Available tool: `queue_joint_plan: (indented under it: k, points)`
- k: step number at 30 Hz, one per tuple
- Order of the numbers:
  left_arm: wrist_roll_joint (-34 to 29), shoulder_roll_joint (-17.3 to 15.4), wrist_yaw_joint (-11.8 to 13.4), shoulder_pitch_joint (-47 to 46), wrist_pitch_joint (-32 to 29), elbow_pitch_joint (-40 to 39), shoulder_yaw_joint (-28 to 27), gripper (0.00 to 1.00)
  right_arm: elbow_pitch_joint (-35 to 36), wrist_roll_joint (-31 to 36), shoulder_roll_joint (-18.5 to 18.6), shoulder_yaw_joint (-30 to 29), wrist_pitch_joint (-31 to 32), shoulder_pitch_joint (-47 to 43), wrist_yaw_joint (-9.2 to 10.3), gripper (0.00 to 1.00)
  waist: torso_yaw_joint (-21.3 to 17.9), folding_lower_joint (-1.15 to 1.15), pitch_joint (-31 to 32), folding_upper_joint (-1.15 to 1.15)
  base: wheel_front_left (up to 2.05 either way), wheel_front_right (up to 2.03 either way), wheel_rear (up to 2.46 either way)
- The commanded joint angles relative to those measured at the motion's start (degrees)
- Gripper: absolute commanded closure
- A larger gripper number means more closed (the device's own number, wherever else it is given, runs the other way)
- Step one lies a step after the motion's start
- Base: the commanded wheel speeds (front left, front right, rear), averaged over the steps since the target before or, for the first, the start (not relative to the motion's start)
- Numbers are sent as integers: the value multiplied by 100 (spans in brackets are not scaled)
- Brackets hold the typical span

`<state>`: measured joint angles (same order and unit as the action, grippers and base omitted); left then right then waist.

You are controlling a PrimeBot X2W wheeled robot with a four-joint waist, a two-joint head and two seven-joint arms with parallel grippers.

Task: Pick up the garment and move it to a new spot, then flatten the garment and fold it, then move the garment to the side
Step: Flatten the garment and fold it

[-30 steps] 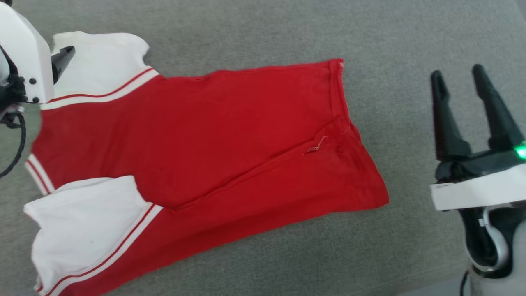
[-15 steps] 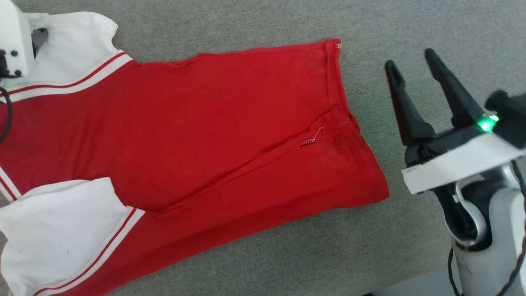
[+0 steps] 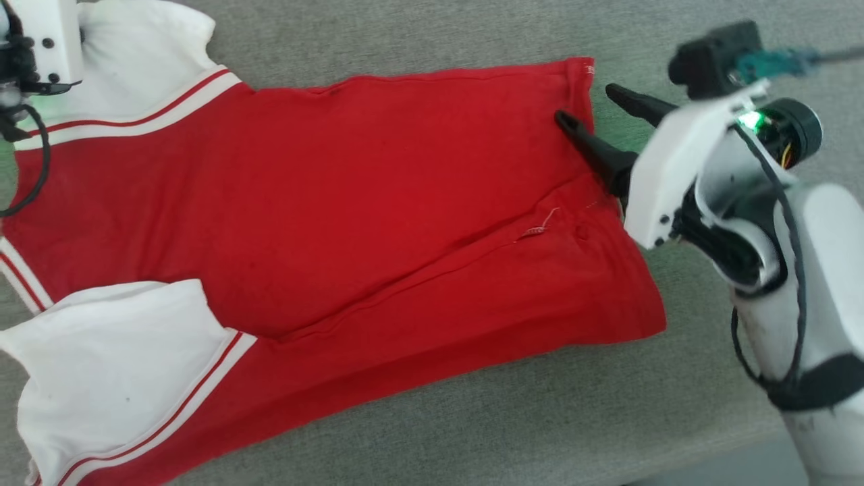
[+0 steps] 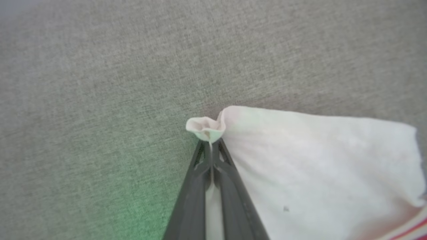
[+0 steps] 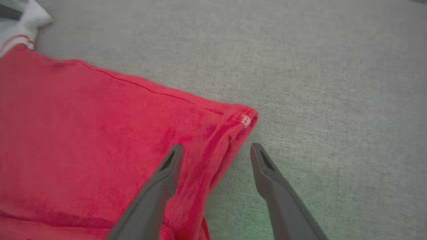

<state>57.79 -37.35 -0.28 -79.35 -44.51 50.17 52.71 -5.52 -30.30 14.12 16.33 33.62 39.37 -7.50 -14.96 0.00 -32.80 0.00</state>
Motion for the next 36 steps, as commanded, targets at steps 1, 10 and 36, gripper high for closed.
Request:
queue_joint_plan:
  k: [1,10,36]
  points:
    - [1,165,-65,285,-45,152,157,100,-286,-41,63,122,361,287,2,0,66,0,-20,0,0,0,0]
    - [22,434,-216,88,190,310,124,100,-1387,-218,-13,598,1634,1027,0,0,279,0,-47,0,0,0,0]
    - [352,390,-315,524,333,-1181,112,100,-186,-303,1324,205,629,-182,2,100,1455,0,1335,0,0,0,0]
